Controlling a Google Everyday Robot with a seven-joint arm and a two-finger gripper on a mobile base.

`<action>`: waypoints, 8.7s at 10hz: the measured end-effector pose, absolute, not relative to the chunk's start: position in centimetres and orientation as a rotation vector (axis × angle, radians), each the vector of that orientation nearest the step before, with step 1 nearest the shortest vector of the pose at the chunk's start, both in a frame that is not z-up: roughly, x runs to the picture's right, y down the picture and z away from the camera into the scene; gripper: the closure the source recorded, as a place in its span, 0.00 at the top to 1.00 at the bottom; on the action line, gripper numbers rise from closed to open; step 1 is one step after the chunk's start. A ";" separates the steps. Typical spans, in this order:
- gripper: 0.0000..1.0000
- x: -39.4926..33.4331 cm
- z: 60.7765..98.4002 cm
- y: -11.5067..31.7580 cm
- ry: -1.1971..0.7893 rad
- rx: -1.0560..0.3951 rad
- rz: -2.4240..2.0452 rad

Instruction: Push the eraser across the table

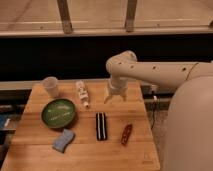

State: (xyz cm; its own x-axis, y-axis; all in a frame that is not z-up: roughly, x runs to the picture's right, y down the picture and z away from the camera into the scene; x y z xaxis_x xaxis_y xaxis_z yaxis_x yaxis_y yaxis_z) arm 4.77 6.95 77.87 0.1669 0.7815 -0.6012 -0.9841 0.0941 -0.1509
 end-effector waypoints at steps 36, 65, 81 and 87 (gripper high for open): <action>0.64 8.8 84.2 17.1 0.684 -0.566 1.418; 0.64 -5.5 80.2 21.5 0.460 -0.843 1.203; 0.64 -6.4 82.8 25.0 0.523 -0.863 1.187; 0.64 -6.9 82.0 24.3 0.514 -0.872 1.181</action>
